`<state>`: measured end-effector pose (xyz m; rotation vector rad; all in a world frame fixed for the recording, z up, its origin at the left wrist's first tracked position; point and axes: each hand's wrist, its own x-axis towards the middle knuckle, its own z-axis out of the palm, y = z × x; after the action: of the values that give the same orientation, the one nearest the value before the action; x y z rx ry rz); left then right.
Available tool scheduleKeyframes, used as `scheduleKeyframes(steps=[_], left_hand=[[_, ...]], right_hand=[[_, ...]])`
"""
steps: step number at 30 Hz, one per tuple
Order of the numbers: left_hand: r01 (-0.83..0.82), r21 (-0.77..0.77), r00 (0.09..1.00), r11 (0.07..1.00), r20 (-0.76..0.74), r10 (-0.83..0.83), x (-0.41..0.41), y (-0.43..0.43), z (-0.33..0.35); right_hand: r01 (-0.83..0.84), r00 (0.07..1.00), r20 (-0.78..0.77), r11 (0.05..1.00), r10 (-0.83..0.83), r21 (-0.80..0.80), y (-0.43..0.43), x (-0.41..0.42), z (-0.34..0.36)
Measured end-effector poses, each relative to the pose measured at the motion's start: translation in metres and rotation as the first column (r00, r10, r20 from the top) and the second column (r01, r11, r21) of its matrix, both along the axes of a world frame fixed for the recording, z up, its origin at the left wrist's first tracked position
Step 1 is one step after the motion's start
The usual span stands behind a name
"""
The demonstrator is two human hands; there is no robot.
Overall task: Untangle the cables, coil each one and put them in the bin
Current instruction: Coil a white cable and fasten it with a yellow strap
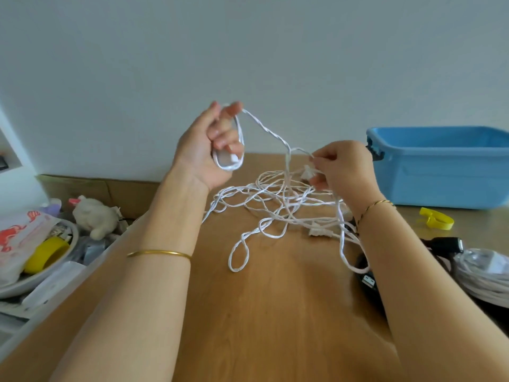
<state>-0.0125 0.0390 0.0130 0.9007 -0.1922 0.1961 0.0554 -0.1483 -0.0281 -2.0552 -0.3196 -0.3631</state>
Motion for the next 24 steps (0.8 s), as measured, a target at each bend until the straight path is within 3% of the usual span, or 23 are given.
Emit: scheduleKeyframes(steps=[4,6,8,10,12,14,17,19,22,24], left_hand=[[-0.145,-0.189,0.983,0.971,0.081,0.163,-0.002,0.01,0.01],[-0.242,-0.111,0.968,0.964,0.036,0.247,-0.001,0.008,0.008],[-0.316,0.11,0.948,0.942,-0.01,0.319,0.0,0.003,0.004],[-0.344,0.3,0.931,0.89,-0.019,0.366,0.001,-0.003,0.0],[-0.378,0.409,0.91,0.831,-0.002,0.415,0.003,-0.007,-0.002],[-0.426,0.477,0.88,0.769,0.02,0.475,0.004,-0.01,-0.004],[-0.421,0.54,0.871,0.729,0.015,0.492,0.003,-0.01,-0.007],[-0.265,0.528,0.931,0.807,-0.077,0.356,0.0,-0.009,-0.005],[0.118,0.227,0.985,0.967,-0.152,-0.084,-0.007,-0.006,0.0],[0.316,-0.009,0.948,0.949,-0.045,-0.316,-0.009,-0.005,0.002]], right_hand=[[0.113,0.988,-0.035,0.865,-0.149,-0.49,0.001,0.01,-0.013],[0.103,0.981,-0.069,0.79,-0.181,-0.605,0.009,0.007,-0.018],[0.111,0.987,-0.026,0.777,-0.161,-0.619,0.015,0.003,-0.019],[0.082,0.996,0.058,0.888,-0.063,-0.452,0.02,-0.001,-0.011],[-0.118,0.992,0.029,0.992,0.12,-0.049,0.026,-0.011,0.002],[-0.325,0.935,-0.063,0.915,0.348,0.241,0.032,-0.023,0.01],[-0.452,0.881,-0.018,0.851,0.474,0.266,0.036,-0.027,0.009],[-0.381,0.917,0.034,0.846,0.398,0.373,0.035,-0.023,0.008],[-0.243,0.97,0.059,0.901,0.238,0.36,0.03,-0.014,0.004],[-0.305,0.951,0.043,0.915,0.305,0.263,0.033,-0.014,-0.002]])
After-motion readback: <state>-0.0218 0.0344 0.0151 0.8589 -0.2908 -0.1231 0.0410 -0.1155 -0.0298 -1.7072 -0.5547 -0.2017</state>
